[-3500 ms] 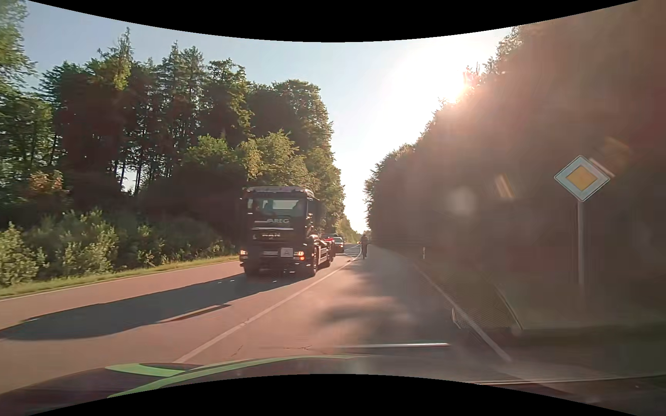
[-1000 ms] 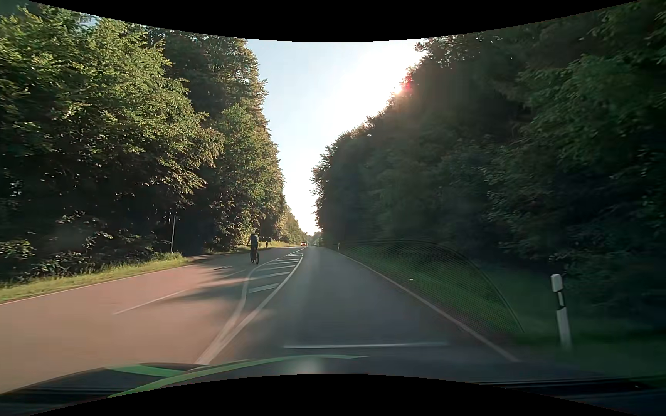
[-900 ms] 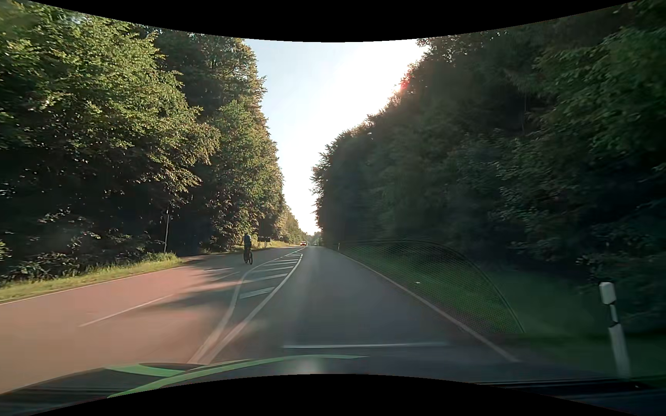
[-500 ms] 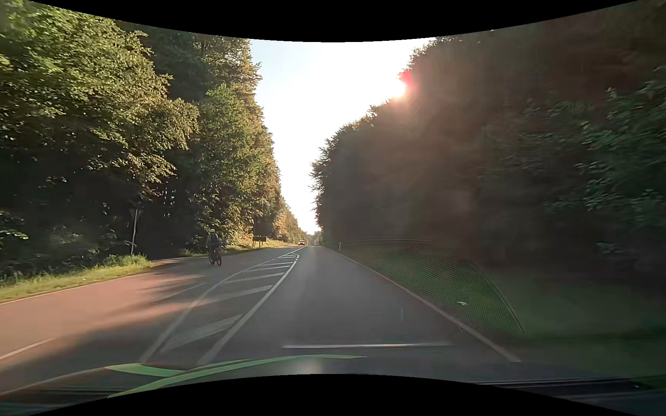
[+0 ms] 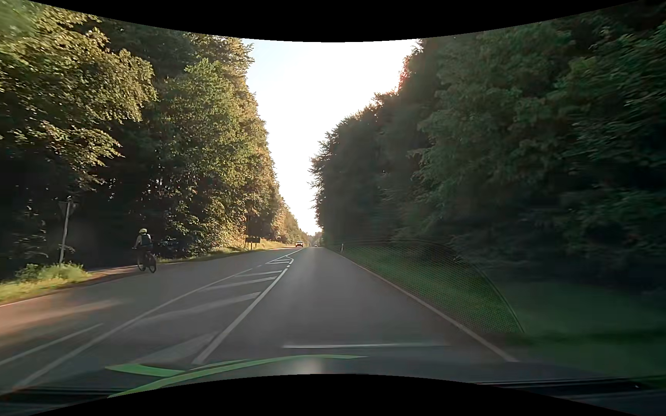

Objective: Follow the waypoints while adhering to traffic rules and regulations

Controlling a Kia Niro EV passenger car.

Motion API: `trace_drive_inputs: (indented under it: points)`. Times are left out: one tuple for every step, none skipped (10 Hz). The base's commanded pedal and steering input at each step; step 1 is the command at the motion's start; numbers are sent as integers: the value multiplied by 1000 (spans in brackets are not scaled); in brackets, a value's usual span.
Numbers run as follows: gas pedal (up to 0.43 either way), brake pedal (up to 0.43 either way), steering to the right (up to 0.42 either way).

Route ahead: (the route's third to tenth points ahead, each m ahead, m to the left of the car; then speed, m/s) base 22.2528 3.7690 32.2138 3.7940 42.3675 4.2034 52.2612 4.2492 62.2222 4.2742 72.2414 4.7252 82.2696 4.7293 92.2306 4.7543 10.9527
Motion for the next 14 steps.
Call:
trace_drive_inputs:
  points:
    - [287, 0, -8]
    - [287, 0, -12]
    - [287, 0, -14]
    - [287, 0, -13]
    - [287, 0, -13]
    - [287, 0, -12]
    - [287, 0, -12]
    - [287, 0, -12]
    - [287, 0, -12]
    - [287, 0, -12]
    - [287, 0, -11]
    - [287, 0, -8]
    - [287, 0, -7]
    - [287, 0, -7]
